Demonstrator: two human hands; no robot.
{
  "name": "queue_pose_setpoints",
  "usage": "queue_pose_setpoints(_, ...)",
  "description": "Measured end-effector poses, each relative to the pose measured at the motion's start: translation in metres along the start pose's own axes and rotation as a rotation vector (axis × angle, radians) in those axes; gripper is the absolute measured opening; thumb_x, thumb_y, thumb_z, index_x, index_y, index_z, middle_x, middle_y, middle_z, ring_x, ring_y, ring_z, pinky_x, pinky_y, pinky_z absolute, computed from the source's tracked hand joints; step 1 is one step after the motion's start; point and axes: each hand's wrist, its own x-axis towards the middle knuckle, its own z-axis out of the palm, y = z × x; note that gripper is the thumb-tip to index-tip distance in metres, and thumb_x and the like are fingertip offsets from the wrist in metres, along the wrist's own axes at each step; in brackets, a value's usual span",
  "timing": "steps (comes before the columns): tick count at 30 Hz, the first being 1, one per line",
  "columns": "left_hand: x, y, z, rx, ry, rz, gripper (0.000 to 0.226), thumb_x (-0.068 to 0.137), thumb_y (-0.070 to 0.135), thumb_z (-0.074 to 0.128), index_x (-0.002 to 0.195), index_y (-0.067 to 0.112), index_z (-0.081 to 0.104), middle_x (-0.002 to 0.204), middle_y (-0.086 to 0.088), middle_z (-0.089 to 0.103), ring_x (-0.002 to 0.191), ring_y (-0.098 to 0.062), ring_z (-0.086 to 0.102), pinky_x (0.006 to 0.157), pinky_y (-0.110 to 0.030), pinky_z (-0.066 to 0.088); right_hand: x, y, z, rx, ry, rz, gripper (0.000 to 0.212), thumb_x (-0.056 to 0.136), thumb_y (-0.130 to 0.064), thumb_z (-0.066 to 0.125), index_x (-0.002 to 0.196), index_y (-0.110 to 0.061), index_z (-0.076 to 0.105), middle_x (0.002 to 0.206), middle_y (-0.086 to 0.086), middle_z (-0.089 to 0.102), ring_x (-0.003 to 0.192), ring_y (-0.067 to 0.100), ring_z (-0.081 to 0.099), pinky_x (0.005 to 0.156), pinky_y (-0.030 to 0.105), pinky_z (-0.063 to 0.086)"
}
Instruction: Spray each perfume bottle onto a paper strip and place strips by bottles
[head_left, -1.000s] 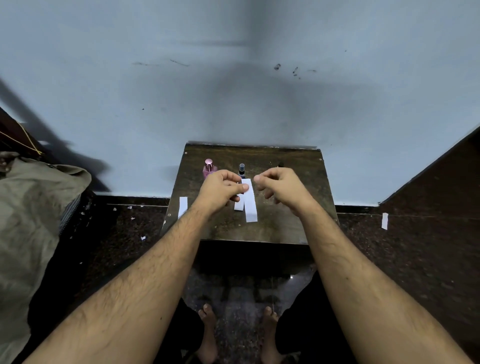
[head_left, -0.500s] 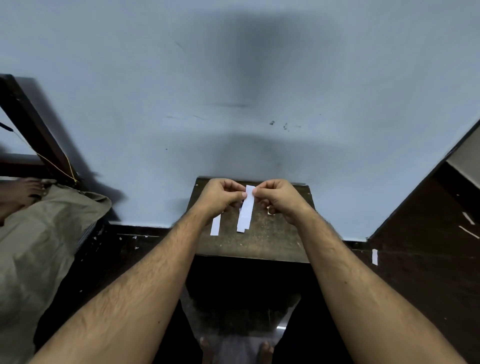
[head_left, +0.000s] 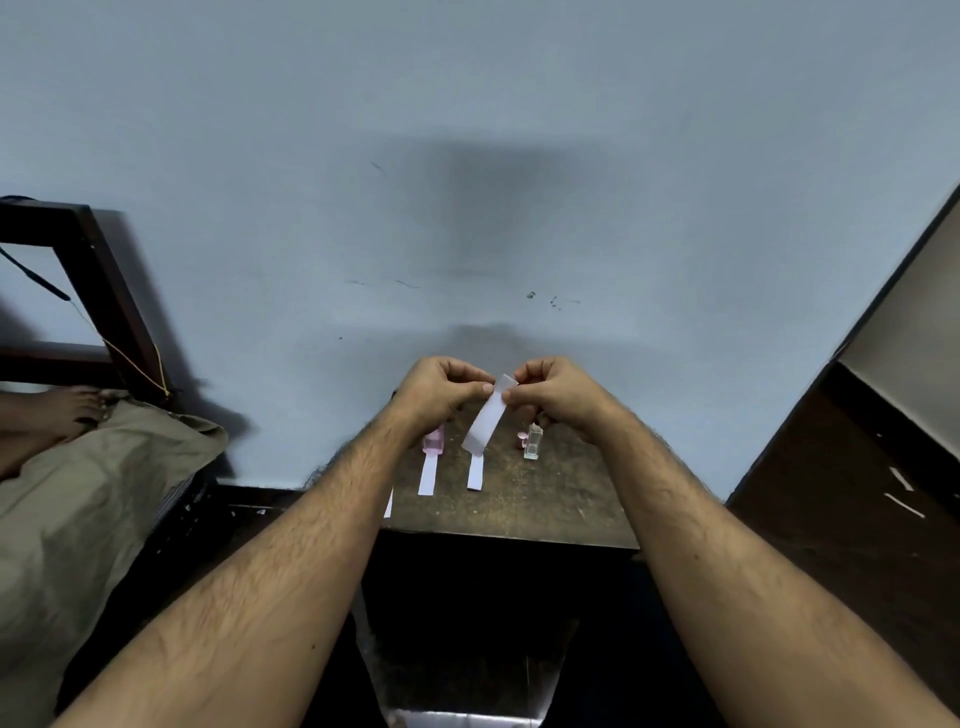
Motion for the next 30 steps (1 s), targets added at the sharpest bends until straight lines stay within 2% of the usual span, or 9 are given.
queue_pose_setpoints(9, -0.012, -0.046, -0.021, -0.068, 0.342, -0.024, 0.015, 0.091, 0.026, 0.065, 0.078, 0.022, 0.072, 0.084, 0.003, 0.075, 0.078, -0.015, 0.071, 0.066, -0.028, 0.05, -0.01, -0.021, -0.019, -0.009, -0.007, -0.07, 0.006, 0.084, -0.005, 0.07, 0.084, -0.008, 0.065, 0.074, 0.007, 0.069, 0.051, 0.011, 0.051, 0.045, 0.022, 0.041)
queue_pose_setpoints(13, -0.018, -0.07, -0.027, 0.02, 0.37, -0.058, 0.009, 0.091, 0.03, 0.066, 0.09, 0.024, 0.072, 0.092, 0.009, 0.071, 0.095, -0.015, 0.067, 0.082, -0.028, 0.05, -0.021, -0.05, -0.036, 0.31, -0.105, -0.193, 0.01, 0.084, -0.006, 0.068, 0.076, -0.012, 0.069, 0.072, 0.006, 0.068, 0.049, 0.011, 0.051, 0.045, 0.022, 0.042)
queue_pose_setpoints(17, -0.024, -0.078, -0.03, 0.2, 0.369, -0.055, 0.032, 0.092, 0.038, 0.063, 0.116, 0.019, 0.07, 0.112, 0.002, 0.07, 0.106, -0.014, 0.062, 0.086, -0.025, 0.044, -0.013, -0.047, -0.044, 0.659, -0.077, -0.184, 0.021, 0.085, -0.006, 0.062, 0.069, -0.017, 0.069, 0.066, 0.002, 0.063, 0.048, 0.012, 0.046, 0.047, 0.021, 0.037)
queue_pose_setpoints(18, -0.024, -0.081, -0.031, 0.241, 0.359, -0.059, 0.035, 0.092, 0.04, 0.062, 0.12, 0.02, 0.068, 0.117, 0.001, 0.07, 0.109, -0.015, 0.061, 0.088, -0.025, 0.045, -0.007, -0.037, -0.04, 0.466, 0.063, -0.136, 0.017, 0.083, -0.005, 0.063, 0.072, -0.014, 0.069, 0.065, 0.002, 0.063, 0.048, 0.013, 0.048, 0.047, 0.021, 0.037)
queue_pose_setpoints(20, -0.027, -0.087, -0.033, 0.31, 0.348, -0.067, 0.039, 0.092, 0.042, 0.061, 0.125, 0.021, 0.066, 0.124, 0.0, 0.067, 0.116, -0.018, 0.059, 0.093, -0.029, 0.045, 0.008, -0.003, -0.03, -0.352, 0.409, -0.036, 0.009, 0.081, -0.012, 0.064, 0.077, -0.013, 0.072, 0.07, 0.003, 0.068, 0.058, 0.021, 0.057, 0.054, 0.025, 0.042)
queue_pose_setpoints(21, -0.029, -0.09, -0.033, 0.334, 0.342, -0.063, 0.04, 0.093, 0.042, 0.061, 0.126, 0.021, 0.065, 0.127, -0.001, 0.066, 0.118, -0.019, 0.058, 0.095, -0.03, 0.045, 0.011, 0.012, -0.026, -0.567, 0.54, -0.001, 0.01, 0.081, -0.017, 0.064, 0.076, -0.014, 0.072, 0.072, 0.003, 0.07, 0.066, 0.023, 0.061, 0.058, 0.028, 0.045)
queue_pose_setpoints(23, -0.033, -0.096, -0.031, 0.365, 0.339, -0.056, 0.041, 0.093, 0.042, 0.061, 0.128, 0.02, 0.064, 0.13, 0.0, 0.064, 0.12, -0.019, 0.057, 0.097, -0.03, 0.043, 0.01, 0.023, -0.02, -0.432, 0.557, -0.042, 0.013, 0.082, -0.021, 0.067, 0.071, -0.015, 0.072, 0.071, 0.001, 0.072, 0.068, 0.018, 0.063, 0.063, 0.031, 0.049)
queue_pose_setpoints(26, -0.035, -0.111, -0.026, 0.407, 0.309, -0.057, 0.043, 0.092, 0.041, 0.062, 0.13, 0.02, 0.062, 0.132, 0.0, 0.062, 0.123, -0.019, 0.056, 0.1, -0.032, 0.042, 0.003, 0.019, -0.019, -0.105, 0.385, -0.083, 0.012, 0.084, -0.017, 0.072, 0.073, -0.012, 0.071, 0.07, 0.005, 0.072, 0.049, 0.007, 0.053, 0.054, 0.028, 0.042)
queue_pose_setpoints(30, -0.034, -0.124, -0.017, 0.436, 0.305, -0.027, 0.047, 0.092, 0.043, 0.06, 0.134, 0.02, 0.059, 0.137, 0.0, 0.059, 0.123, -0.02, 0.056, 0.103, -0.036, 0.045, -0.006, -0.008, -0.021, 0.357, 0.128, -0.154, 0.02, 0.087, -0.003, 0.065, 0.071, -0.016, 0.069, 0.067, 0.005, 0.067, 0.044, 0.01, 0.044, 0.047, 0.023, 0.035)
